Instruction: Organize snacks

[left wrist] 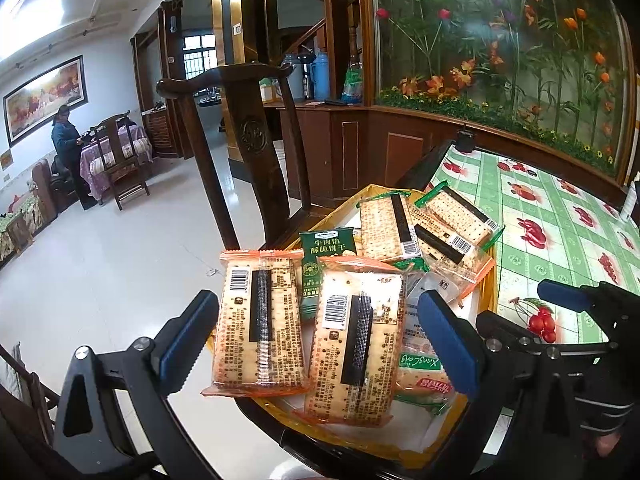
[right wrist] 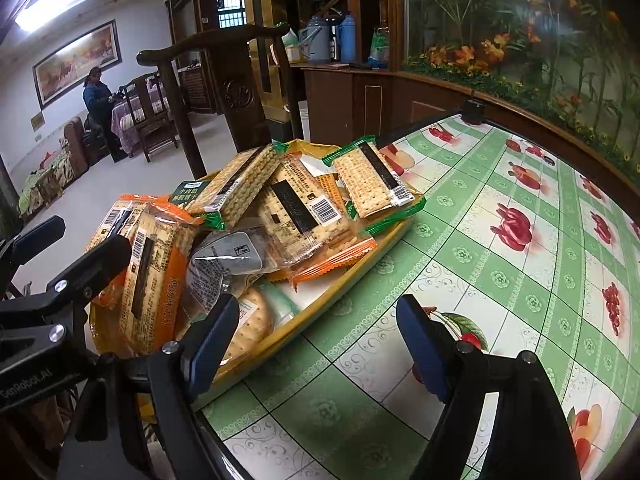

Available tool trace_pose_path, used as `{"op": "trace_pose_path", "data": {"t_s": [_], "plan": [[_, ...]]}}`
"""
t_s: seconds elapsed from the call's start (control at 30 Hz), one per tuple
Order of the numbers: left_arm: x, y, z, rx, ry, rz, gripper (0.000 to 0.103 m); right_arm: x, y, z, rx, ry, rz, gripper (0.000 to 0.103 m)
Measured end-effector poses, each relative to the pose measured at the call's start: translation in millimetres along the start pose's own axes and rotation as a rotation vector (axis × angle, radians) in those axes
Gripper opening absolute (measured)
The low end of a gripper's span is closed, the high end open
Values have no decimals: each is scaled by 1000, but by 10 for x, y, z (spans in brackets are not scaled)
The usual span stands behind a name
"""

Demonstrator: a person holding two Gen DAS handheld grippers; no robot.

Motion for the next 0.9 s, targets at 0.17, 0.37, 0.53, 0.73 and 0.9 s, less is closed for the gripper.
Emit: {"op": "trace_pose_path", "data": {"t_s": [0.17,0.37,0.53,0.73,0.9], "plan": [[2,-6,23,-1,-7,5,100,14,0,-1,-9,5,5,81],[4,-16,33,1,-17,1,100,18,-11,-1,-13,1,7,81],[23,-6,29,4,-18,8,100,29,-3,8,-16,-3,12,81],[34,-6,18,7,-20,-1,100,57,11,20,-20,-7,22,81],[30,4,-16,19,-29,-11,100,59,18,28,-22,-8,24,81]]}}
Point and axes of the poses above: each gripper's, at about its wrist camera, not at the fingertips, and x roughly the way its jaws point, z to its left, y to its underside, the point moved 6 cm from there along x, roughly the way its jaws point, and after that the axes turned 7 degrees about y, right-handed, at the moved point
